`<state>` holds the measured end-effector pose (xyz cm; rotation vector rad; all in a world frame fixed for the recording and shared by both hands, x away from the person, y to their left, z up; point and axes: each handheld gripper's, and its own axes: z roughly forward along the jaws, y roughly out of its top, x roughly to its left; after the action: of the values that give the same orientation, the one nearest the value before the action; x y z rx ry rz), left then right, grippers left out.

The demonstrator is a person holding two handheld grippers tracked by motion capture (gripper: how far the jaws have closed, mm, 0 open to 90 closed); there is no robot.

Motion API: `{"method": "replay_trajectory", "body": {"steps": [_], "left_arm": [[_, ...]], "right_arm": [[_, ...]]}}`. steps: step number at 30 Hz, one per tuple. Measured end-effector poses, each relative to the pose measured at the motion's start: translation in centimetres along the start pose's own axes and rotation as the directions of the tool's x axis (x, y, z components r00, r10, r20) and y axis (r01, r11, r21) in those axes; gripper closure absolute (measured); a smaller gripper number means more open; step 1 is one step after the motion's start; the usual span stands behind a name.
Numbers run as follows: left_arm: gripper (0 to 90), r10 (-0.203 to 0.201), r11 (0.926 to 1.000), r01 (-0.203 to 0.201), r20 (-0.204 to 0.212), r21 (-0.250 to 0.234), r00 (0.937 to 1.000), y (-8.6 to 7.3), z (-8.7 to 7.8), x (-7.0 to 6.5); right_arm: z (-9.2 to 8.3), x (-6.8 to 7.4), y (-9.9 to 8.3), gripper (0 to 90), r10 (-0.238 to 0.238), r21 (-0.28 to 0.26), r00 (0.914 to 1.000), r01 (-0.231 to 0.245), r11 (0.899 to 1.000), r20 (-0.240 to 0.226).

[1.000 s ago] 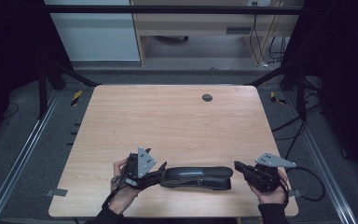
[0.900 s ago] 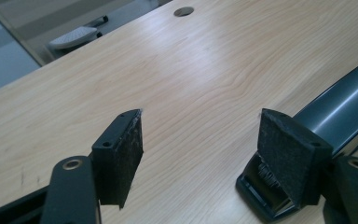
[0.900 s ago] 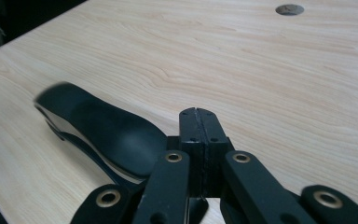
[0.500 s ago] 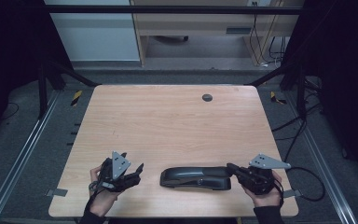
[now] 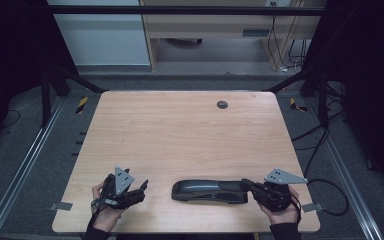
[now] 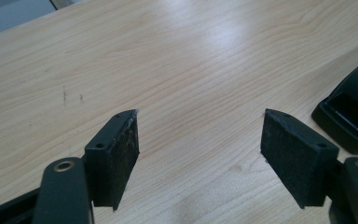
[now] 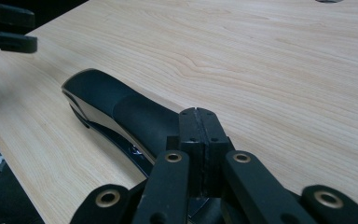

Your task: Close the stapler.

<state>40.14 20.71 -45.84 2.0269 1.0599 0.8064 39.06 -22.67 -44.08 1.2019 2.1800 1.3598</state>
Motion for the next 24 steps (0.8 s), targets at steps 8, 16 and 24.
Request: {"method": "replay_trajectory", "body": {"steps": [8, 16, 24], "left_arm": [[26.0, -0.011, 0.9998, 0.011, 0.002, 0.017, 0.9999, -0.30, 0.41, 0.22], [25.9, -0.007, 0.9997, 0.007, -0.001, 0.023, 1.0000, -0.33, 0.54, 0.15], [25.9, -0.016, 0.9997, 0.016, -0.004, 0.019, 0.9999, -0.30, 0.44, 0.30]], "right_arm": [[0.38, -0.18, -0.42, 90.0, 0.000, 0.021, 1.0000, 0.000, 1.000, 0.006], [0.46, -0.32, -0.66, 90.0, 0.010, 0.021, 0.9999, -0.010, 1.000, 0.000], [0.45, -0.34, -0.72, 90.0, 0.008, 0.017, 1.0000, -0.008, 1.000, 0.000]]}}
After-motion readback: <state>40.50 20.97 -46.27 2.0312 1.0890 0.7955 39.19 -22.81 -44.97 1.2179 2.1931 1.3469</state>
